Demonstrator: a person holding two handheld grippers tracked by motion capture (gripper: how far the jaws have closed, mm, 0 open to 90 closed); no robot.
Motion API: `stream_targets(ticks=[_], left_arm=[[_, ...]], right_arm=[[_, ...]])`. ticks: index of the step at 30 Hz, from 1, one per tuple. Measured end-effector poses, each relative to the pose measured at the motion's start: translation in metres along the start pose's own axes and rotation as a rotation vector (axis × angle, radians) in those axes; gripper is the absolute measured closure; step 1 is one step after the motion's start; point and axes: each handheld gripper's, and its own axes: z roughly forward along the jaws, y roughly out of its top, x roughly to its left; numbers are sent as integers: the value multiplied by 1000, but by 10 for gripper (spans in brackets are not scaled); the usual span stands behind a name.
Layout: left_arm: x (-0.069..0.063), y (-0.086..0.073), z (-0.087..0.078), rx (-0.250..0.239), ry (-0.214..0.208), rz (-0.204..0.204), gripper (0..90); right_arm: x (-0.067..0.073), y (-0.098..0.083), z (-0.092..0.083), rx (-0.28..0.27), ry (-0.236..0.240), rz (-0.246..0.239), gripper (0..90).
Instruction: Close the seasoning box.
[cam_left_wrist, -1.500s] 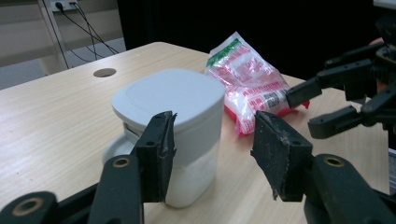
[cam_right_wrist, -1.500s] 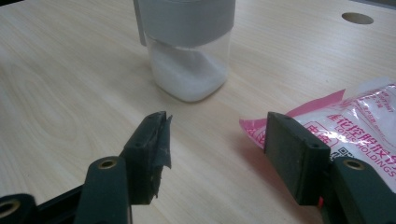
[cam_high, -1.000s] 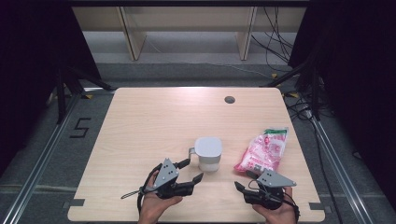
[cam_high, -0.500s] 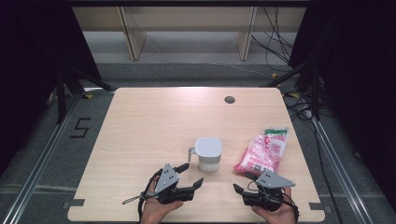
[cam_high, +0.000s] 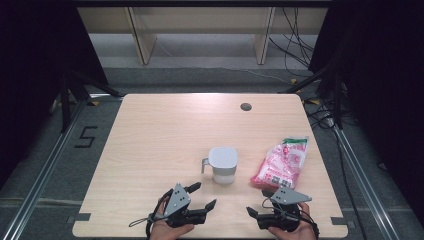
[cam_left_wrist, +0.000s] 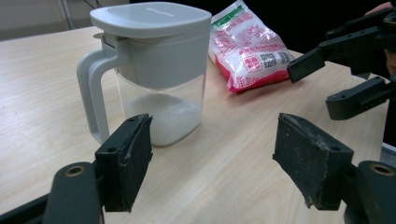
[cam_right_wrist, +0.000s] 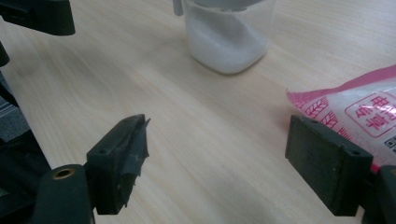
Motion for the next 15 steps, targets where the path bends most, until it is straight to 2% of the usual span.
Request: stream_targets(ticks=[1,2,3,4,5,6,7,8,9,10,11,12,13,14,15], left_arm=[[-3,-2,1,2,-18,-3,269],[-5,-4,1,6,-18,-5,270],[-7,-5,0,14,-13,2,270],[-9,-7,2,4,-19,-7,270],[-10,-7,1,25,-14,0,270],[-10,-9,3,11,-18,-6,270],[-10,-9,3,28,-7,0,270],[-11,-11,5,13,-4,-8,270],[-12,-11,5,29,0,-7,270],[-13,-12,6,26,-7,-11,270],[-10,-12,6,35,-11,31,270],[-11,-12,6,38,-10,26,270],[-13,-14,6,43,-5,-1,269],[-14,-15,7,34,-11,-11,270],[-12,-14,7,34,-36,21,269]], right_arm=[[-2,0,0,3,11,-24,194],[-1,-1,0,-3,9,-26,187],[-2,-2,-1,8,20,-24,178],[0,-3,-3,9,11,-6,174],[-1,-4,-3,7,17,-18,174],[1,-5,-5,4,-1,-12,173],[2,-6,-6,1,-3,-9,172],[2,-7,-7,-5,-11,-12,172],[2,-8,-7,4,6,-8,170],[4,-9,-8,-1,-4,1,168],[3,-11,-9,7,-3,-10,169],[4,-12,-8,11,2,-15,170],[6,-14,-9,28,-2,3,170],[5,-14,-9,38,3,-33,172],[7,-16,-10,48,-10,-15,177]])
